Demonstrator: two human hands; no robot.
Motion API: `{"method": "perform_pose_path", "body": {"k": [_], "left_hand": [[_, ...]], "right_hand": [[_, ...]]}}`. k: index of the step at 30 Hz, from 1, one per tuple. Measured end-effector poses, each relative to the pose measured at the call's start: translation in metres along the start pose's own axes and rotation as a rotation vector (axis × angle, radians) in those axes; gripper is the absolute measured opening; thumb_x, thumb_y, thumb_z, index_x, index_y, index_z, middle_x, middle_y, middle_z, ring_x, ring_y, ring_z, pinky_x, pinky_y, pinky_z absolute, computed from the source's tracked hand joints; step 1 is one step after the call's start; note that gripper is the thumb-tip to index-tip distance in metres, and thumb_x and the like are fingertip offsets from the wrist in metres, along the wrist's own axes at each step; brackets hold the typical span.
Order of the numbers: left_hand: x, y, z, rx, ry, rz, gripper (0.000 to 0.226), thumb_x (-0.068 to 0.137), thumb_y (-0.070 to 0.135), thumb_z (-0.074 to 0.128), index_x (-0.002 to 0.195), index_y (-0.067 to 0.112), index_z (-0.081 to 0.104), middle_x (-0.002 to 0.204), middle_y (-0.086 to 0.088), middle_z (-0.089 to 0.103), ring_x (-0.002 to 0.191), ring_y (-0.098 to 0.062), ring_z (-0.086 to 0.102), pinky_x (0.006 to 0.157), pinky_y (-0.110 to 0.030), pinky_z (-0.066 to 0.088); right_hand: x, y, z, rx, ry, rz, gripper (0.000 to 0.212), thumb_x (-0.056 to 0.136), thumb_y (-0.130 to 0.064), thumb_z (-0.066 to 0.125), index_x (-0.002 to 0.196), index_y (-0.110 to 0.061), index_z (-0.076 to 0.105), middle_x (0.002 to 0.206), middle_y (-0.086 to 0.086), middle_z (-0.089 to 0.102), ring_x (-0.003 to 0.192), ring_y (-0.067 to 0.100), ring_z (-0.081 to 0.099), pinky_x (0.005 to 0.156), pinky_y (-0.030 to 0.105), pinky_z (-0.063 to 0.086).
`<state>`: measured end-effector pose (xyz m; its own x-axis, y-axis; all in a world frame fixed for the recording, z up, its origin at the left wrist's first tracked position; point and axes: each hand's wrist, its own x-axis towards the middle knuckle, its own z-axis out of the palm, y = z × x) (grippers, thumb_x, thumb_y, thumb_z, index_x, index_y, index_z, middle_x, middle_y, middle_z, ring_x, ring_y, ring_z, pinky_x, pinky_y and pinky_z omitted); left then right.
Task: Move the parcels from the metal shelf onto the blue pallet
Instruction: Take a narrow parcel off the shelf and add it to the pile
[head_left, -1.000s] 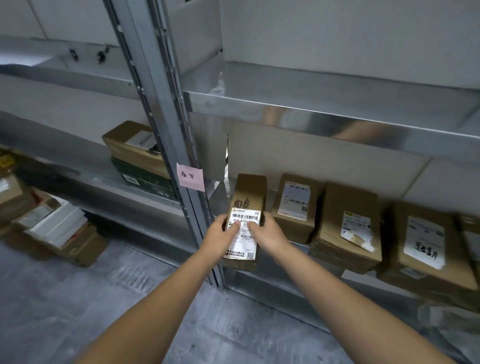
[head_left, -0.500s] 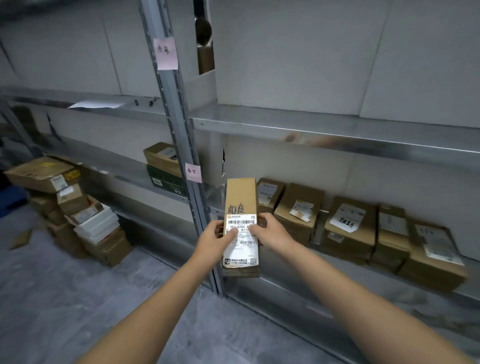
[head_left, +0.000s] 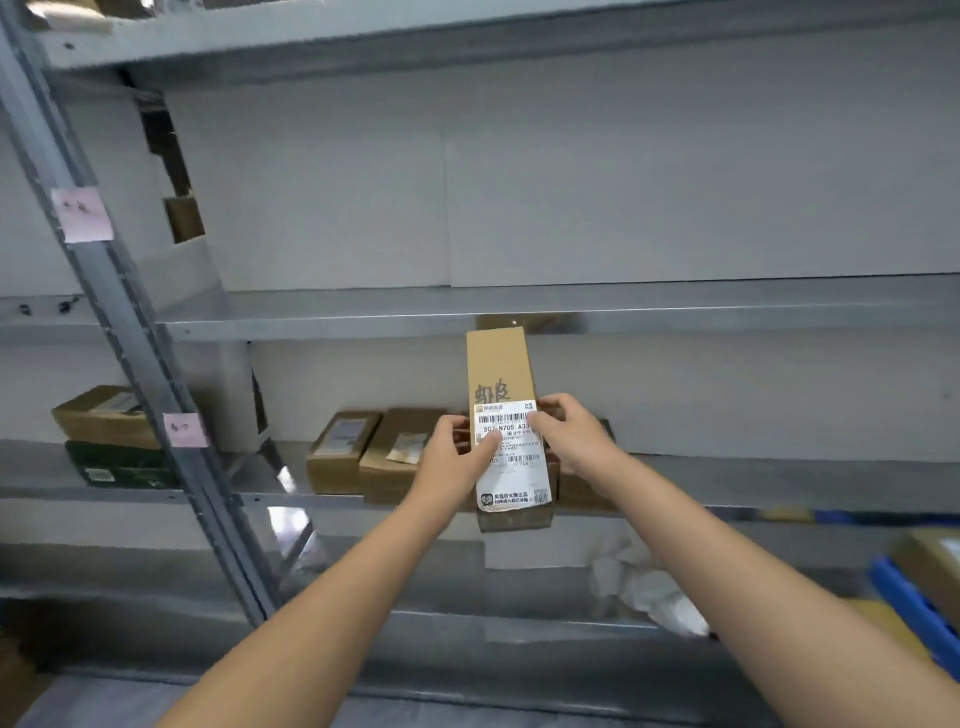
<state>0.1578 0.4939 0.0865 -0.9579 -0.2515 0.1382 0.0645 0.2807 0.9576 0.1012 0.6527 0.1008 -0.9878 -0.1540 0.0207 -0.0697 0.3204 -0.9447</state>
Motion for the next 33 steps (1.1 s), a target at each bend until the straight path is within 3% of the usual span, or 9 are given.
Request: {"method": "perform_pose_path", "body": {"k": [4, 8, 10, 13, 17, 22, 26, 30, 33], "left_hand": [[-0.003, 0.026, 0.083, 0.052, -0.156, 0.080, 0.037, 0.089, 0.029, 0.069, 0.118, 0.017, 0.051, 0.102, 0.012, 0.059, 0.086, 0.003, 0.059, 0.057, -0.011, 0.047], [-0.023, 0.047, 0.166, 0.056, -0.340, 0.101, 0.040, 0.090, 0.028, 0.068, 0.123, 0.012, 0.050, 0.116, 0.000, 0.062, 0.100, -0.017, 0.065, 0.079, -0.033, 0.058], [-0.038, 0.056, 0.209, 0.041, -0.448, 0.106, 0.038, 0.091, 0.028, 0.066, 0.122, 0.013, 0.050, 0.118, -0.001, 0.062, 0.100, -0.018, 0.065, 0.081, -0.039, 0.058], [-0.061, 0.070, 0.267, 0.023, -0.575, 0.160, 0.036, 0.092, 0.030, 0.065, 0.120, 0.015, 0.050, 0.113, 0.005, 0.059, 0.096, -0.011, 0.062, 0.072, -0.024, 0.053], [-0.092, 0.086, 0.345, -0.011, -0.720, 0.217, 0.034, 0.091, 0.032, 0.066, 0.117, 0.015, 0.051, 0.106, 0.011, 0.057, 0.094, -0.007, 0.059, 0.071, -0.016, 0.046], [-0.125, 0.095, 0.440, -0.072, -0.872, 0.191, 0.031, 0.091, 0.031, 0.066, 0.113, 0.017, 0.050, 0.108, 0.007, 0.059, 0.094, -0.005, 0.060, 0.067, -0.017, 0.045], [-0.143, 0.100, 0.517, -0.102, -0.977, 0.172, 0.029, 0.091, 0.032, 0.066, 0.113, 0.022, 0.050, 0.108, 0.009, 0.060, 0.094, -0.005, 0.060, 0.068, -0.018, 0.047], [-0.160, 0.107, 0.584, -0.097, -1.051, 0.137, 0.035, 0.091, 0.034, 0.064, 0.118, 0.016, 0.051, 0.113, 0.004, 0.060, 0.095, -0.008, 0.061, 0.066, -0.019, 0.047], [-0.164, 0.112, 0.619, -0.116, -1.077, 0.126, 0.036, 0.092, 0.033, 0.064, 0.120, 0.014, 0.051, 0.114, 0.003, 0.061, 0.097, -0.010, 0.062, 0.067, -0.020, 0.049]], "right_hand": [[-0.027, 0.029, -0.078, 0.073, 0.187, 0.075, 0.019, 0.095, -0.023, 0.053, 0.113, -0.021, 0.049, 0.109, 0.001, 0.064, 0.091, 0.019, 0.067, 0.085, 0.046, 0.056], [-0.071, 0.062, -0.151, 0.044, 0.382, 0.139, 0.022, 0.096, -0.025, 0.051, 0.118, -0.020, 0.050, 0.095, -0.004, 0.064, 0.078, 0.011, 0.065, 0.071, 0.032, 0.056], [-0.097, 0.076, -0.187, 0.044, 0.474, 0.177, 0.024, 0.097, -0.025, 0.051, 0.119, -0.019, 0.051, 0.095, -0.004, 0.065, 0.077, 0.009, 0.065, 0.069, 0.031, 0.056], [-0.131, 0.099, -0.238, 0.010, 0.610, 0.240, 0.029, 0.096, -0.027, 0.050, 0.124, -0.018, 0.053, 0.114, 0.003, 0.065, 0.098, 0.021, 0.066, 0.089, 0.044, 0.054], [-0.173, 0.126, -0.304, 0.038, 0.751, 0.292, 0.019, 0.097, -0.024, 0.049, 0.116, -0.021, 0.052, 0.114, 0.004, 0.064, 0.098, 0.021, 0.065, 0.088, 0.046, 0.054], [-0.212, 0.165, -0.379, 0.014, 0.893, 0.361, 0.021, 0.096, -0.023, 0.050, 0.117, -0.026, 0.053, 0.099, -0.006, 0.066, 0.086, 0.012, 0.066, 0.077, 0.036, 0.056], [-0.230, 0.196, -0.436, -0.021, 0.973, 0.436, 0.029, 0.097, -0.021, 0.050, 0.126, -0.020, 0.053, 0.100, -0.007, 0.064, 0.079, 0.004, 0.063, 0.065, 0.027, 0.054], [-0.239, 0.218, -0.489, -0.096, 1.019, 0.519, 0.032, 0.096, -0.018, 0.049, 0.128, -0.015, 0.055, 0.113, 0.002, 0.065, 0.087, 0.014, 0.063, 0.065, 0.022, 0.048], [-0.242, 0.231, -0.521, -0.125, 1.028, 0.549, 0.033, 0.096, -0.021, 0.051, 0.128, -0.018, 0.054, 0.103, -0.005, 0.064, 0.078, 0.005, 0.061, 0.050, 0.010, 0.042]]}}
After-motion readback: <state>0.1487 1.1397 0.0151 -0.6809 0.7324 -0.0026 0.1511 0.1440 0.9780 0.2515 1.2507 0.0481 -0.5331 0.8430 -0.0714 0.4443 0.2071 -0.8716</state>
